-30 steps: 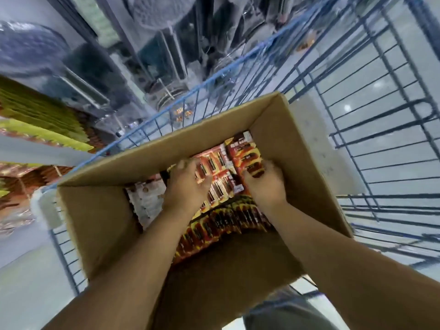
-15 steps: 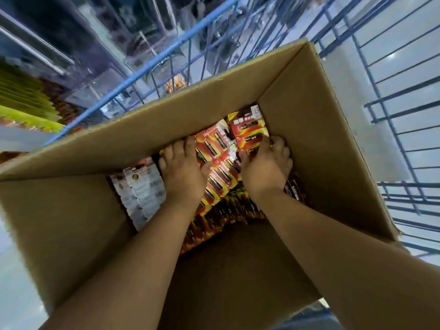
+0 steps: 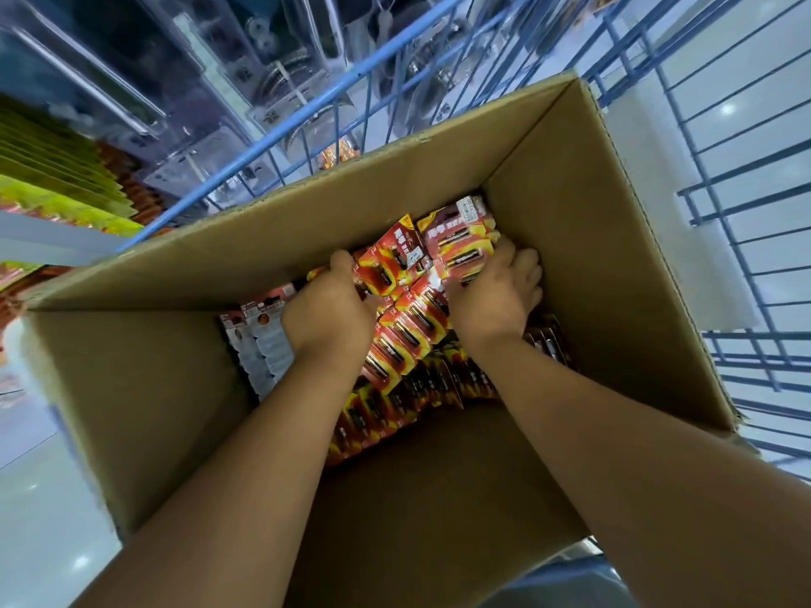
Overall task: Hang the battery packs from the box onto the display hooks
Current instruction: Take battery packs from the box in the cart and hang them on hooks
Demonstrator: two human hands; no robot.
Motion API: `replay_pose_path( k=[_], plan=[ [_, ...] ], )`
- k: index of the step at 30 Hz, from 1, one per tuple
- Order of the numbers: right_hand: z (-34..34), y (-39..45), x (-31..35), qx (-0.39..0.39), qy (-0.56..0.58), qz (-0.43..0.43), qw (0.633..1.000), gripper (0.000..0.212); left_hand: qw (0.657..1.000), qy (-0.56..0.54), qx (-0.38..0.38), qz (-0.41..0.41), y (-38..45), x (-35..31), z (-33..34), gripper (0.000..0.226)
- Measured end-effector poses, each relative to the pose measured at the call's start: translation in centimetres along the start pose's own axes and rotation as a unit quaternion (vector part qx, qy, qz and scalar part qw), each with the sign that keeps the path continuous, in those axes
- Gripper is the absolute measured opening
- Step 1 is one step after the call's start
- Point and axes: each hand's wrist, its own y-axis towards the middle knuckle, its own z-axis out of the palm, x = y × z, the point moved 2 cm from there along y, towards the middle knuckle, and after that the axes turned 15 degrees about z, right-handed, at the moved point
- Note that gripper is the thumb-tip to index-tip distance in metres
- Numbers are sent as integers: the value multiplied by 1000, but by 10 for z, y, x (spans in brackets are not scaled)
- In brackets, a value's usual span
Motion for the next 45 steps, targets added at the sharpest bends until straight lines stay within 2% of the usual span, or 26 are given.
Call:
replay_pose_path(
  k=[4,6,9,11,13,17,20,23,26,30,32,34,36,40,45],
  plan=[
    [-2,-1,-1,44,95,-6,994,59,998,-59,24,-17,-6,6,-10,50],
    [-7,5,0,74,104,5,992,51,993,-106,47,-35,-9,15,-14,49],
    [-19,9,5,178,184,54,965,40,971,-220,73,-60,-19,24,-22,40],
    [-31,5,7,259,261,110,923,30,932,-344,76,-86,-29,24,-29,41],
    [-46,-7,6,330,299,136,885,21,877,-462,72,-113,-44,19,-41,43],
    [-76,-39,-1,418,346,123,831,24,813,-568,62,-109,-82,15,-62,32],
    [-107,-70,0,445,392,97,799,31,761,-641,45,-92,-112,19,-87,27],
    [-143,-101,9,446,417,36,791,38,716,-694,-25,-74,-139,32,-128,28],
    [-183,-138,27,446,442,-1,778,36,688,-719,-89,-46,-160,56,-172,33],
    [-236,-204,60,453,479,-65,749,32,611,-783,-93,70,-189,85,-240,15],
    [-252,-238,79,456,495,-85,735,33,620,-769,-133,83,-208,102,-276,17],
    [-265,-270,102,452,508,-107,725,33,614,-765,-158,111,-227,115,-308,19],
    [-278,-300,123,450,502,-144,725,27,617,-756,-177,124,-246,128,-336,23],
    [-309,-346,157,447,477,-215,725,21,631,-715,-293,75,-285,149,-384,21],
    [-350,-385,181,455,447,-283,717,20,614,-683,-392,53,-333,156,-425,14]
  ],
)
